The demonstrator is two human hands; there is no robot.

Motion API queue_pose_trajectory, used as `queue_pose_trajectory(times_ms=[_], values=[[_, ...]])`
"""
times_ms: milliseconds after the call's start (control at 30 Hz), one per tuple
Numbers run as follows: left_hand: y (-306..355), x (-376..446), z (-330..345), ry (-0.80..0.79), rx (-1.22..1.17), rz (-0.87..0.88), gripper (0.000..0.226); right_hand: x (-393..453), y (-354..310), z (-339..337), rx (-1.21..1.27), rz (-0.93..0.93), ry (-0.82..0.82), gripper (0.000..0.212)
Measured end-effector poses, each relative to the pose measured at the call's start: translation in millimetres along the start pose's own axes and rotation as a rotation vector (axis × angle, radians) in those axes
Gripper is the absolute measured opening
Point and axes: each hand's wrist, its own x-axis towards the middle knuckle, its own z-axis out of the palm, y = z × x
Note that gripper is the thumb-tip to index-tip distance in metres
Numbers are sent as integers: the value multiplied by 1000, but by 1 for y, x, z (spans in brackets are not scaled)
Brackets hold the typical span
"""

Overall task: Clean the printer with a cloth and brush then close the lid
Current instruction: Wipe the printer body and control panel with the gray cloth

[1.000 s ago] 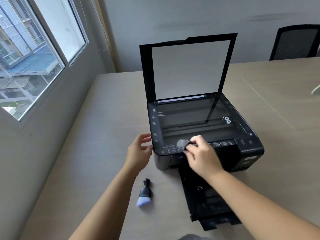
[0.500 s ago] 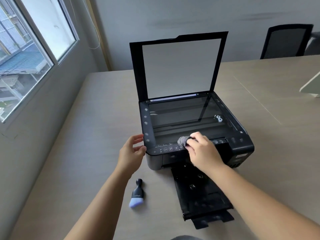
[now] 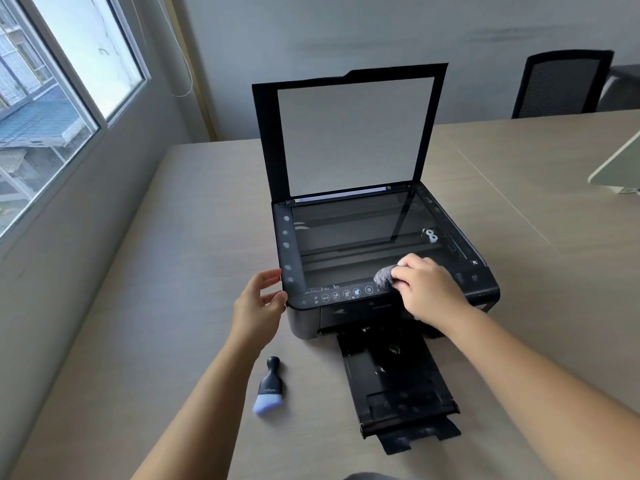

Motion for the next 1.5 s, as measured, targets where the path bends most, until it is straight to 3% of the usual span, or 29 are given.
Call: queue_pose_trajectory(times_ms=[233,467,667,867,1100,1333,1500], values=[[-1,-1,3,20,-24,-1,36,17,-52,8,12,-164,-141,17],[-2,0,1,5,-44,-6,36,9,-9,-12,-42,51,-194,13],[4,-3,0,5,-60,-16,36,26,-75,10,-33,-165,-252,20],[4,-1,-1,-15,-59,-22,36,17,-21,-13,-29,34,-250,13],[3,-1,-4,-17,-111,-48,35,29,-124,25,91,-251,-267,21],[1,1,-8,-80,-118,-58,35,25,-66,5,55,-101,-244,15],[1,2,-8,-87,-162,-79,36,35,-122,20,32,-253,-288,20]])
